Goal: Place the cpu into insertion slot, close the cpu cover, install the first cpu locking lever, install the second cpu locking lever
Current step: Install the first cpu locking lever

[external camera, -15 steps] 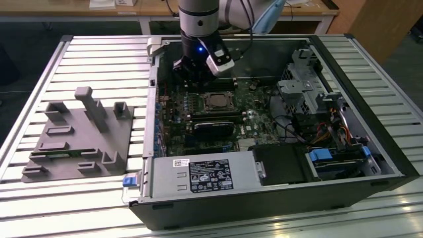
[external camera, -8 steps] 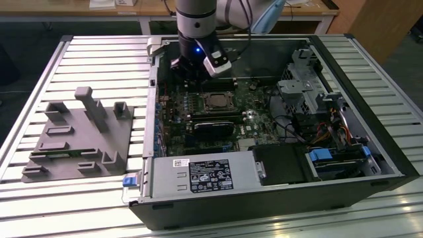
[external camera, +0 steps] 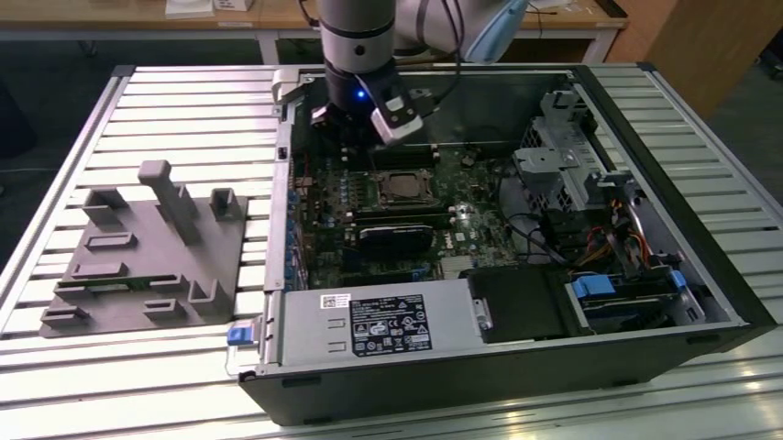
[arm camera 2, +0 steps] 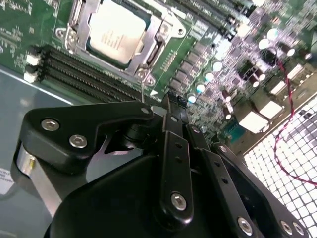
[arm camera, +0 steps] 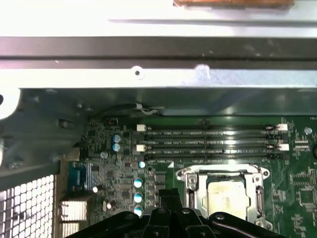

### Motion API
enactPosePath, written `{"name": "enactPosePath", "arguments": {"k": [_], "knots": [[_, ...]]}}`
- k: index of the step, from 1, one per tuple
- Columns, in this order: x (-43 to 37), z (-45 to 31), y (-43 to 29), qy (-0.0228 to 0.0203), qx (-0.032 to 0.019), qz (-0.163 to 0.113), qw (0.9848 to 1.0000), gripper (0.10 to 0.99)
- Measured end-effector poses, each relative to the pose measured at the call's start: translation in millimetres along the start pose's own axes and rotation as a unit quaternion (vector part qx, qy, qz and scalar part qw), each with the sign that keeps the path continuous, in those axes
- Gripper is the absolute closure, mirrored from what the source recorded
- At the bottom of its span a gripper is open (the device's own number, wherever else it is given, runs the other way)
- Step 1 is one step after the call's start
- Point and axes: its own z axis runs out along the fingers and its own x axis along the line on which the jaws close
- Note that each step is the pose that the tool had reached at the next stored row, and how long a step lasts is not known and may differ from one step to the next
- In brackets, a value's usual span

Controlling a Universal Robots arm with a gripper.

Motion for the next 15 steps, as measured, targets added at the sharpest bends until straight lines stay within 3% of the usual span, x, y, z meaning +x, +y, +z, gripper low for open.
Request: {"name": "enactPosePath", "arguments": {"k": [12, 15], "knots": [[4.9, -0.5, -2.4, 0.0012, -0.0566, 0.002, 0.9984, 0.980], [5.1, -0.5, -2.5, 0.0013, -0.0627, 0.002, 0.9980, 0.980]]}}
